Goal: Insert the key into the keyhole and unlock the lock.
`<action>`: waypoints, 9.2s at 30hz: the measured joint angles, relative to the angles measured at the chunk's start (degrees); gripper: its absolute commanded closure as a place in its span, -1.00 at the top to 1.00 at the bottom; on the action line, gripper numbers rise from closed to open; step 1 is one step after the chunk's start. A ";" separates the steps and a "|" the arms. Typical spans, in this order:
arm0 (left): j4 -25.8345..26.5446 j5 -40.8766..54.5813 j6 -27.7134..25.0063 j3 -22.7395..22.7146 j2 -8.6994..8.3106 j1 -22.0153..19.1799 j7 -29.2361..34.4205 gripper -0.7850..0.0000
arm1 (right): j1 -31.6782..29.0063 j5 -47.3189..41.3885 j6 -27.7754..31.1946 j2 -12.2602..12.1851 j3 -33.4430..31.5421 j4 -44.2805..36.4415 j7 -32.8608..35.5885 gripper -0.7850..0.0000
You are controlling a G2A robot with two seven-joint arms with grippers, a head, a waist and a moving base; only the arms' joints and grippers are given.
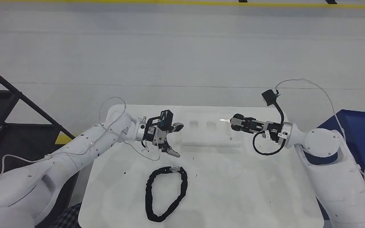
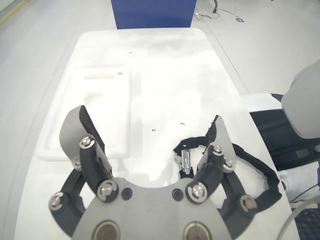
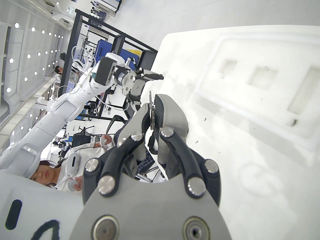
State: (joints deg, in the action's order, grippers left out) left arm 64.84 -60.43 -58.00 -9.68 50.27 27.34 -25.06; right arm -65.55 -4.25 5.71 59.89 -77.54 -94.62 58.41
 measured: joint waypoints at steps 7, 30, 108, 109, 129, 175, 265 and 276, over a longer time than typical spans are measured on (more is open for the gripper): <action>-1.31 -5.71 0.00 -0.06 1.11 4.32 -0.23 1.00 | 0.00 0.00 0.00 0.00 0.00 0.00 0.00 -1.00; -3.89 -16.06 0.00 -0.06 1.93 6.99 -1.33 1.00 | 0.00 0.00 0.00 0.00 0.00 0.00 0.00 -1.00; 4.28 -13.90 3.40 -18.76 0.00 17.54 -11.11 -1.00 | -0.04 4.02 -0.80 -0.38 1.38 -4.22 3.01 -1.00; 4.61 -13.80 3.00 -18.87 0.22 17.32 -11.57 -1.00 | 0.18 4.67 -1.14 -0.49 1.51 -5.10 4.23 -1.00; 7.16 -11.40 0.00 -17.15 4.84 12.81 -21.22 -1.00 | 2.14 5.65 -10.90 -2.54 0.31 -20.19 18.34 -1.00; -0.61 -20.32 13.93 -7.44 10.54 9.20 -35.17 -1.00 | 2.78 24.25 -8.96 -5.01 3.89 -32.82 21.32 -1.00; -4.66 -22.54 21.20 -0.06 10.39 5.23 -42.44 -1.00 | 5.26 24.72 -12.83 -6.27 11.61 -29.35 16.75 -1.00; -4.79 -22.98 21.79 -0.06 10.44 4.78 -43.02 -1.00 | 5.87 24.79 -13.68 -6.37 12.39 -29.03 17.25 -1.00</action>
State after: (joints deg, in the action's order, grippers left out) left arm 60.04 -83.41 -36.21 -9.74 60.71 32.12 -68.09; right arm -59.69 20.54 -7.96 53.52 -65.15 -123.65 75.66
